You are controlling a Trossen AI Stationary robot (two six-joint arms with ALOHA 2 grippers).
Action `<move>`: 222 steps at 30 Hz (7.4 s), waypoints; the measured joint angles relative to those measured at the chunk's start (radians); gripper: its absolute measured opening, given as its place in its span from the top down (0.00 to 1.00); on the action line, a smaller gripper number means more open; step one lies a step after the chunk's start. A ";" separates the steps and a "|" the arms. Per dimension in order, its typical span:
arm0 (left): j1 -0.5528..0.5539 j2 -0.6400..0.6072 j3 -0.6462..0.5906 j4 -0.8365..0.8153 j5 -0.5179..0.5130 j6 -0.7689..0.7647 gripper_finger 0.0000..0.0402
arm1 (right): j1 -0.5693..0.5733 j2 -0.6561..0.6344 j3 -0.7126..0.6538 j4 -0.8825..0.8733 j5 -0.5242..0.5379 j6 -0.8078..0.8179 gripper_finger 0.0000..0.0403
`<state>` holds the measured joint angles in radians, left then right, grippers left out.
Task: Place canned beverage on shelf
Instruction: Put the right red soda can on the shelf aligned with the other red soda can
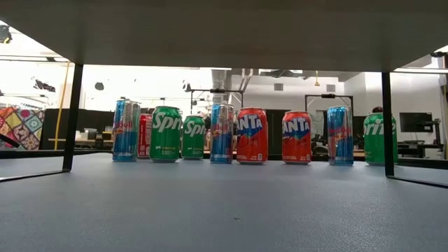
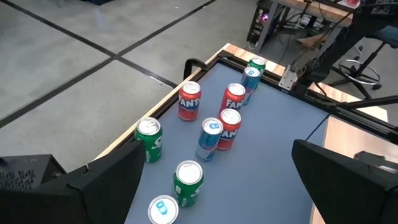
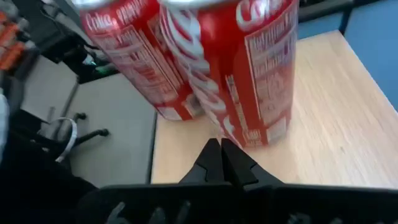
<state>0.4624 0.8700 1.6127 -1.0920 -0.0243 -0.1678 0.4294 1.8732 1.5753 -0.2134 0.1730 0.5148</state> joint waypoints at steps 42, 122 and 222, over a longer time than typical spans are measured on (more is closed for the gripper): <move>0.000 0.000 0.000 -0.002 -0.008 0.024 0.03 | -0.033 -0.002 0.000 0.091 -0.148 -0.011 1.00; 0.000 0.001 0.000 -0.002 -0.009 0.025 0.03 | -0.116 -0.004 0.024 0.026 -0.145 -0.090 1.00; 0.000 0.000 0.000 -0.002 -0.009 0.024 0.03 | -0.126 0.017 0.025 0.068 -0.096 -0.045 1.00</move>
<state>0.4622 0.8703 1.6123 -1.0939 -0.0334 -0.1440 0.3031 1.8906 1.6001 -0.1450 0.0770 0.4698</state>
